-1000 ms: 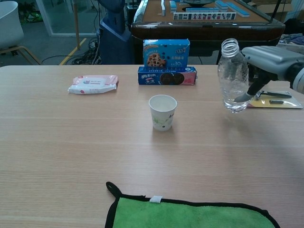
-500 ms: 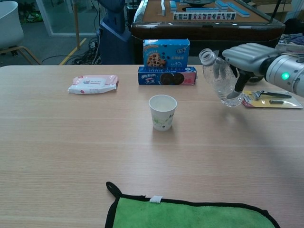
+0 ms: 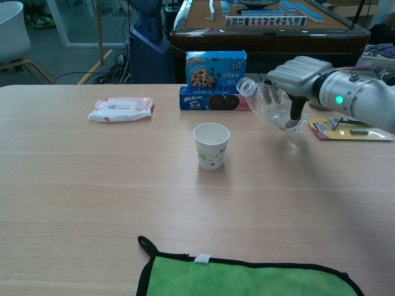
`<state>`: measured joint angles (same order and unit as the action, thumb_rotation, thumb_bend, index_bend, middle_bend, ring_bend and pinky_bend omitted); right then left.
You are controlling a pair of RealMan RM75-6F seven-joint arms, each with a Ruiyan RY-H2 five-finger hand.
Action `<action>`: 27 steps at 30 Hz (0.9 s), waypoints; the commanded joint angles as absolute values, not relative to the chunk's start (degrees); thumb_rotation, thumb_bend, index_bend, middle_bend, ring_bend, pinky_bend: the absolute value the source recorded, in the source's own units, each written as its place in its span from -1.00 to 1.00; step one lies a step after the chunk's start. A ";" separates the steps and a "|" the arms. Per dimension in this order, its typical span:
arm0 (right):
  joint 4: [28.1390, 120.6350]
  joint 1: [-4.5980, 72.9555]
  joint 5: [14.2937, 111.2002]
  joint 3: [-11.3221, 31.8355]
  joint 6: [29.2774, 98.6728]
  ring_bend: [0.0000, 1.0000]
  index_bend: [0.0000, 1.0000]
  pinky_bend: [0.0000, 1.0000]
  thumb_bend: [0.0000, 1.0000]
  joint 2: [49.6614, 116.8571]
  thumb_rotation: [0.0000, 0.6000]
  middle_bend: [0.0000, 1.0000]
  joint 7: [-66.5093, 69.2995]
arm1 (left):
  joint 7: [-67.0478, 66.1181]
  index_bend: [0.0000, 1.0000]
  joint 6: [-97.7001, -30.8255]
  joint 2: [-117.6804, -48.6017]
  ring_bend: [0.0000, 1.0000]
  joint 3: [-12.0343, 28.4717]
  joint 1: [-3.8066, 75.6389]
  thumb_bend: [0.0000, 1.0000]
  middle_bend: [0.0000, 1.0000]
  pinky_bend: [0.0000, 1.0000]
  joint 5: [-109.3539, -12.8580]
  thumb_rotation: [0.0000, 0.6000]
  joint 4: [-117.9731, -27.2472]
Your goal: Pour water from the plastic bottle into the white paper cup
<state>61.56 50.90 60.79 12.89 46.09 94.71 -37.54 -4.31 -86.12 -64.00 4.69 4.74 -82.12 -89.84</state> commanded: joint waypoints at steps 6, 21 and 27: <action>61.46 53.52 57.93 11.97 46.49 0.02 0.19 -0.04 -0.67 95.38 1.00 0.16 -44.90 | -4.14 0.13 -86.08 -63.93 -0.07 4.67 4.79 -0.93 0.06 0.33 -82.24 1.00 -89.87; 61.13 56.63 53.93 9.59 46.96 0.02 0.20 -0.04 -0.67 96.47 1.00 0.16 -54.82 | -4.27 0.13 -86.11 -63.72 -0.07 4.81 4.79 -0.93 0.06 0.33 -82.03 1.00 -90.19; 60.25 57.39 51.86 9.15 46.84 0.02 0.20 -0.04 -0.67 97.22 1.00 0.16 -57.01 | -4.20 0.13 -86.27 -63.63 -0.07 4.82 4.77 -0.93 0.06 0.33 -82.17 1.00 -90.33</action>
<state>60.52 57.20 52.22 9.28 46.92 97.01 -56.67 -4.20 -86.27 -63.64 4.81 4.77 -82.17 -90.32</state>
